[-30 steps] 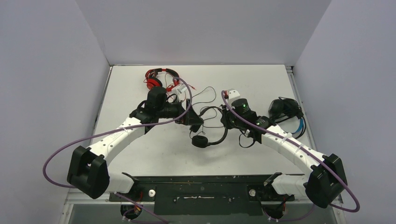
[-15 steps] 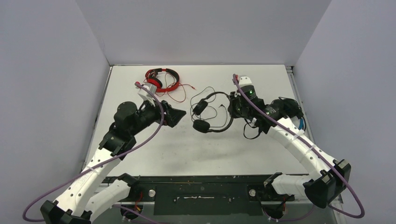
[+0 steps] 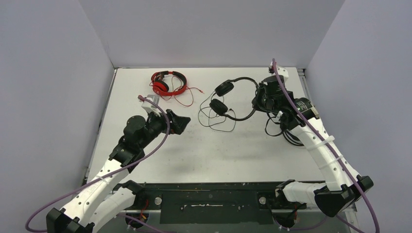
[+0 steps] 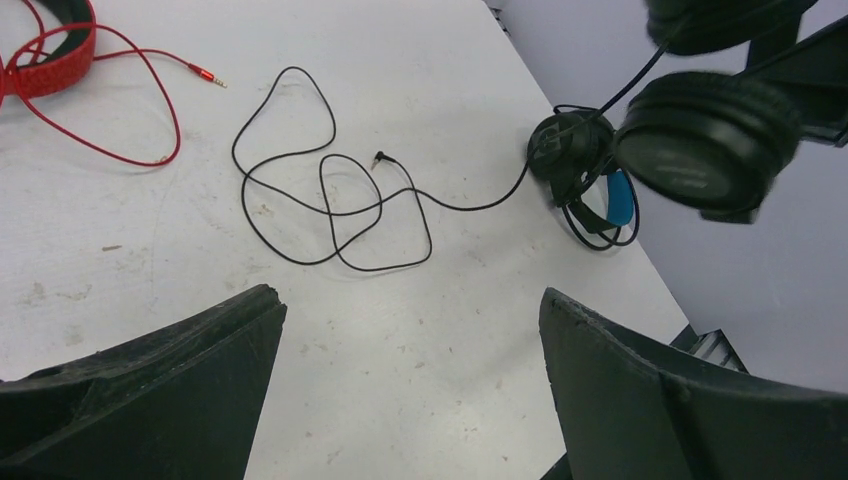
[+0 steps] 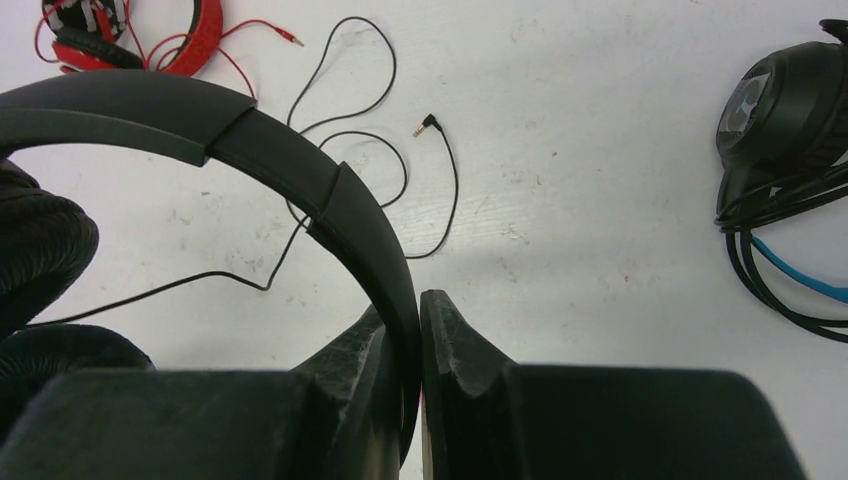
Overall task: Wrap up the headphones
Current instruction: Wrap the headphones cable around the headphones.
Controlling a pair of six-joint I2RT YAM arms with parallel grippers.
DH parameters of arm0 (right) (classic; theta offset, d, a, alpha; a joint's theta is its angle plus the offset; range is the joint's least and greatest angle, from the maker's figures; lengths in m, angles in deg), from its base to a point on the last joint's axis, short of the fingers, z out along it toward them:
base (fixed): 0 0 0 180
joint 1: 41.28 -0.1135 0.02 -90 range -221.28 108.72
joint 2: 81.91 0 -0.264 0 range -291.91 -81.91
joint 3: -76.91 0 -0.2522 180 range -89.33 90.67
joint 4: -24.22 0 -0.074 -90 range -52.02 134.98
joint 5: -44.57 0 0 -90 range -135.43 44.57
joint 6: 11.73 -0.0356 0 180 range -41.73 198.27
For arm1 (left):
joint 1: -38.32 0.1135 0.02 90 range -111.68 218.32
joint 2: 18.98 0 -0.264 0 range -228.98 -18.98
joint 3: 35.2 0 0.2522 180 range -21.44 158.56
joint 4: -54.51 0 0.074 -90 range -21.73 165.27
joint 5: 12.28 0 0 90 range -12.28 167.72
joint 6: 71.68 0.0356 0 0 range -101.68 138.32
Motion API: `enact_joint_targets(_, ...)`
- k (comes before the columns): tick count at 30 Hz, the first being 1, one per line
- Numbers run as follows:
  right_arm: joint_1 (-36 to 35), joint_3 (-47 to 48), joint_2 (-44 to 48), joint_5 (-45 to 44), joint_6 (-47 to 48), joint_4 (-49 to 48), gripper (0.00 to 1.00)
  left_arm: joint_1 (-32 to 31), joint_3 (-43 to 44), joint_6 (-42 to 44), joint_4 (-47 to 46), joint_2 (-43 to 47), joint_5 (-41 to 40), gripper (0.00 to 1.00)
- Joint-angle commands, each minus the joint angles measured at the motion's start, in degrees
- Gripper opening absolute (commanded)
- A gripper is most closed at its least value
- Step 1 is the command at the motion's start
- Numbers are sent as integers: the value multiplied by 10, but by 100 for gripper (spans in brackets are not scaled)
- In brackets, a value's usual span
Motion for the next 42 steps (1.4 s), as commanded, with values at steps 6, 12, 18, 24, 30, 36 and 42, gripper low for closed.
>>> enact_joint_targets(6,8,158,-6,-44,-113,80,0,-57,-87,10,-262,-29,-39,95)
enact_joint_targets(12,8,242,-28,-23,-167,132,0,-159,-110,117,-421,-111,-102,91)
enact_joint_targets(18,10,303,-38,-4,-188,150,0,-174,-82,163,-549,-240,-104,90)
enact_joint_targets(24,11,356,-50,17,-206,164,0,-185,2,187,-631,-374,-90,90)
enact_joint_targets(30,11,362,-42,35,-241,159,0,-184,82,198,-670,-494,-89,78)
enact_joint_targets(36,11,367,-29,32,-259,149,0,-174,134,181,-675,-568,-85,47)
enact_joint_targets(42,11,369,-18,-31,-266,149,0,-177,106,149,-665,-562,-58,28)
